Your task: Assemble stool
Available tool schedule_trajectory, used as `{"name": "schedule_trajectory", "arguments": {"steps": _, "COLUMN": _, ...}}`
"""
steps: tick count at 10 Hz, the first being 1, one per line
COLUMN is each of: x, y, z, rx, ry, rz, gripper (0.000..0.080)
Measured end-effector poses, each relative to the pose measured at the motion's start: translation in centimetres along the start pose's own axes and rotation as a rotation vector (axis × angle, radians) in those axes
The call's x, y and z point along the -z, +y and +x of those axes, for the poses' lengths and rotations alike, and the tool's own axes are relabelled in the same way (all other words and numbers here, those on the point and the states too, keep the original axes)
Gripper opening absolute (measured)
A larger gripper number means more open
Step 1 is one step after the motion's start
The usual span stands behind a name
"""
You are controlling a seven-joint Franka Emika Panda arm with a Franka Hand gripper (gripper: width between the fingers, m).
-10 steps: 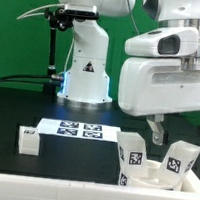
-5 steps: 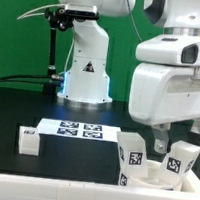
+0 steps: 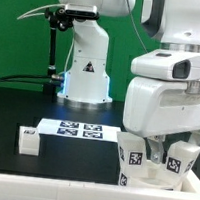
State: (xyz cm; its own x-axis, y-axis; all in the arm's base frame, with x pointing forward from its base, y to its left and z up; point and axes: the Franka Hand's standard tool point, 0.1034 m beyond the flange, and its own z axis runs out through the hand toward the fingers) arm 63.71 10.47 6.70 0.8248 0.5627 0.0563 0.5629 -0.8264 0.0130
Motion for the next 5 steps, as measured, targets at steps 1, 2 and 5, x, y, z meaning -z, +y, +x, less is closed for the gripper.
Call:
{"name": "schedule_trajectory", "arguments": {"steps": 1, "x": -0.02, "y": 0.00, "z": -0.01, "rx": -0.018, "ry": 0.000, "rz": 0.000, "gripper": 0.0441}}
{"name": "schedule_trajectory", "arguments": {"steps": 2, "x": -0.02, "y": 0.00, "z": -0.01, "rx": -0.114, "ry": 0.000, "rz": 0.001, "gripper": 0.0337}}
{"name": "schedule_trajectory", "arguments": {"steps": 5, "x": -0.02, "y": 0.42, "z": -0.10, "rx": -0.336, "ry": 0.001, "rz": -0.003, "gripper": 0.0337}}
